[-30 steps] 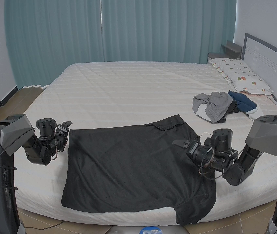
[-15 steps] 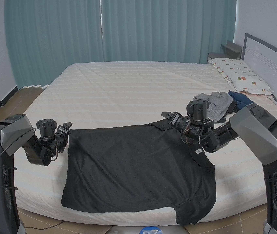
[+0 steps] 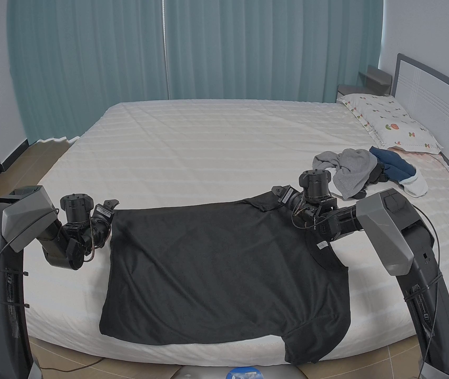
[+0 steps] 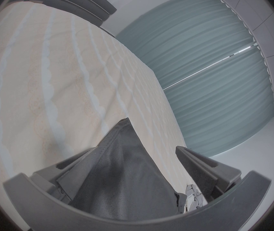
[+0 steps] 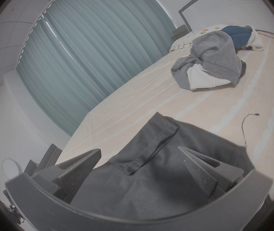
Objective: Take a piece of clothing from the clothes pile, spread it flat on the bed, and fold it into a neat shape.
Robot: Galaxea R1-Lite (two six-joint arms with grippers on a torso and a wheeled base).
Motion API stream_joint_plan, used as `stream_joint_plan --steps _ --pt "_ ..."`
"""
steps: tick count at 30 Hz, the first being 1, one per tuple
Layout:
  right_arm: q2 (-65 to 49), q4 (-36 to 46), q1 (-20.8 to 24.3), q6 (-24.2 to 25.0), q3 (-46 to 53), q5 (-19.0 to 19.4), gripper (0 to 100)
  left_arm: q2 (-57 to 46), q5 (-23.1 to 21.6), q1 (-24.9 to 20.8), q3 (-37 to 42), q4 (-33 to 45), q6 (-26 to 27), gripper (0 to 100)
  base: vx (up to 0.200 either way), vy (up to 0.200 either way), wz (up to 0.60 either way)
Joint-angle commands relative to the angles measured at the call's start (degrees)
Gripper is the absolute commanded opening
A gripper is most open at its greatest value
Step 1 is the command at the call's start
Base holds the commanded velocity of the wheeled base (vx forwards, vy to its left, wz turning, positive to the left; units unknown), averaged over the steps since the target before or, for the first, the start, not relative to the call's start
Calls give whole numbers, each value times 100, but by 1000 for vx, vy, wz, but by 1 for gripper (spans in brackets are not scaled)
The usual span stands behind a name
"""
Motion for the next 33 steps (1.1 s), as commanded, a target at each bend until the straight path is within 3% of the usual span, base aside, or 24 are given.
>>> stream_joint_plan --steps 1,14,28,29,33 --pt "325 -18 -294 -144 -273 -36 100 22 1 -6 3 -2 -2 100 0 0 0" --pt "588 -97 -769 -487 -431 -36 100 22 1 -6 3 -2 7 100 0 0 0" --pt "870 -97 -751 -496 -473 -54 100 31 18 -6 -6 -2 121 100 0 0 0" --pt "870 -97 -751 -496 -473 -54 0 31 18 -6 -14 -2 121 100 0 0 0" --pt "878 -123 -795 -513 -473 -168 0 31 18 -6 -23 -2 121 100 0 0 0"
